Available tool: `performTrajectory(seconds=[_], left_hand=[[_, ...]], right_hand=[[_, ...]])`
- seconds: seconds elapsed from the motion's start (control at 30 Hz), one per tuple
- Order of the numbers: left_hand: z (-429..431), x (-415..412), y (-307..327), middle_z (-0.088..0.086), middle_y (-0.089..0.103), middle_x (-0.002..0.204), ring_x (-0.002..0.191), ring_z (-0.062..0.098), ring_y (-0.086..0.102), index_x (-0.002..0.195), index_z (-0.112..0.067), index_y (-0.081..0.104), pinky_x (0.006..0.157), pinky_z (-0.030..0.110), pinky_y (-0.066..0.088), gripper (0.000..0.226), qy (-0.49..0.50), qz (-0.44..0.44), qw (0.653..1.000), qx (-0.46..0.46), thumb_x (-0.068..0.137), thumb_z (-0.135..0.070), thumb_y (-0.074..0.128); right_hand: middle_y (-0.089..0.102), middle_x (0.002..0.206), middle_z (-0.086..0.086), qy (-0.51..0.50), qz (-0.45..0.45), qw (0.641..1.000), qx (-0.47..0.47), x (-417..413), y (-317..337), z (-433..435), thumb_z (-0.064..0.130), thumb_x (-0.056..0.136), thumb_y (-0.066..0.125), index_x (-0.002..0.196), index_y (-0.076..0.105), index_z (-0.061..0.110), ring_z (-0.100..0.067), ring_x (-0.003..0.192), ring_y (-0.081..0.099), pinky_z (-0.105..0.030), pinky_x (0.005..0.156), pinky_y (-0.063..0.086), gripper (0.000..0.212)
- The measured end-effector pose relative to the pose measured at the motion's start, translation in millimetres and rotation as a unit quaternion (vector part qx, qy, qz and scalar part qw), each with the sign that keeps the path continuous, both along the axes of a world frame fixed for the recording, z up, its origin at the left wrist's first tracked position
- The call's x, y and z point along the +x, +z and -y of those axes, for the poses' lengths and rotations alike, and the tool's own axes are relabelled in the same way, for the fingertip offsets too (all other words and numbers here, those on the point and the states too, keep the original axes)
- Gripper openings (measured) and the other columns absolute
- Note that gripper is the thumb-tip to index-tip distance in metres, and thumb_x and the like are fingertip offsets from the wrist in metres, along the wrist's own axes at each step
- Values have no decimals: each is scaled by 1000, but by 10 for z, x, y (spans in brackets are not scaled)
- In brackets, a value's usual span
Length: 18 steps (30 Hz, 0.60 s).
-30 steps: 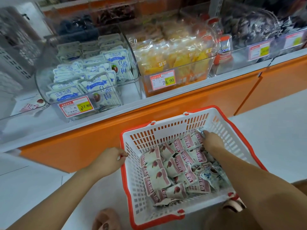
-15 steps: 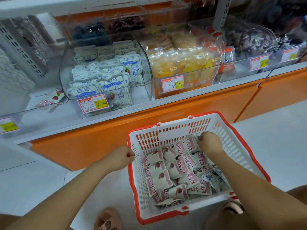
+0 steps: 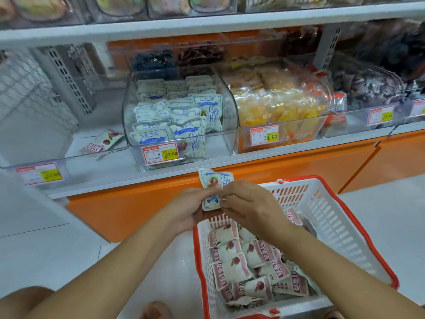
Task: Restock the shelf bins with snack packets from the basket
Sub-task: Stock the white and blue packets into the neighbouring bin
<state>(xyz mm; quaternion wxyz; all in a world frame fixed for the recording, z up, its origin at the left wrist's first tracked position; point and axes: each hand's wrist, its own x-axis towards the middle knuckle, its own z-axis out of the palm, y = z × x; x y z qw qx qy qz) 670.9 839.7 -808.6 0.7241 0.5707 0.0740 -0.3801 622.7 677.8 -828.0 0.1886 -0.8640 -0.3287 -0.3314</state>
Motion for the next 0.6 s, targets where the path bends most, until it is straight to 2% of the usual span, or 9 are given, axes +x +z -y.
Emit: performTrajectory(seconds=[0.1, 0.17, 0.23, 0.27, 0.33, 0.4, 0.43, 0.53, 0.6], left_hand=[[-70, 94, 126, 14, 73, 89, 75, 21, 70, 101, -3, 67, 69, 31, 57, 19, -12, 99, 994, 39, 85, -13, 65], [-138, 175, 246, 9, 73, 98, 88, 22, 70, 106, -8, 67, 80, 34, 56, 20, -58, 208, 970, 109, 87, -15, 66], [-185, 221, 369, 5, 74, 99, 94, 20, 69, 103, -12, 70, 89, 41, 54, 20, -96, 309, 929, 181, 84, -18, 71], [-188, 232, 427, 5, 74, 97, 91, 19, 69, 99, -12, 70, 87, 42, 52, 18, -106, 348, 908, 206, 82, -19, 73], [-164, 237, 542, -3, 73, 85, 79, 9, 64, 86, -16, 69, 76, 33, 53, 10, -108, 401, 882, 223, 80, -20, 75], [-138, 259, 658, -17, 64, 63, 59, -3, 54, 71, -24, 62, 55, 19, 43, 17, -96, 452, 856, 234, 79, -21, 76], [-132, 288, 706, -17, 61, 60, 56, -1, 52, 68, -25, 60, 54, 20, 40, 20, -87, 473, 844, 238, 78, -21, 77], [-103, 407, 783, -5, 69, 81, 75, 17, 64, 86, -24, 66, 68, 34, 49, 13, -56, 509, 823, 245, 78, -23, 77], [-73, 492, 795, -9, 68, 95, 86, 14, 64, 105, -24, 65, 74, 26, 48, 23, -19, 533, 803, 266, 83, -25, 72]], right_hand=[[68, 100, -6, 7, -33, 999, 23, 58, 158, 51, 32, 86, 65, 77, 71, 8, -22, 96, 62, -32, 79, 50, 27], [66, 109, -4, -41, -48, 997, 42, 121, 339, 141, 43, 86, 61, 85, 72, 11, -17, 104, 57, -26, 87, 45, 34], [61, 122, -2, -107, -83, 989, 60, 226, 530, 253, 45, 84, 62, 107, 69, 15, -14, 114, 52, -23, 95, 40, 38], [57, 129, 1, -123, -133, 980, 81, 278, 637, 290, 44, 82, 67, 119, 63, 19, -11, 119, 50, -23, 99, 39, 45], [58, 127, 8, -104, -271, 947, 140, 367, 847, 311, 33, 74, 79, 128, 55, 26, -5, 115, 54, -25, 98, 45, 59], [69, 102, 12, -39, -386, 896, 217, 453, 1024, 292, 15, 70, 82, 111, 61, 27, -2, 95, 64, -24, 84, 53, 48], [71, 90, 11, -19, -414, 878, 239, 487, 1088, 276, 10, 70, 82, 100, 63, 25, -4, 86, 67, -25, 76, 56, 39], [65, 71, 5, -64, -375, 899, 215, 581, 1236, 199, 14, 68, 85, 76, 57, 19, -12, 69, 64, -36, 63, 54, 29], [58, 65, 4, -124, -315, 919, 199, 666, 1312, 129, 20, 68, 85, 69, 50, 19, -10, 60, 53, -33, 55, 44, 35]])
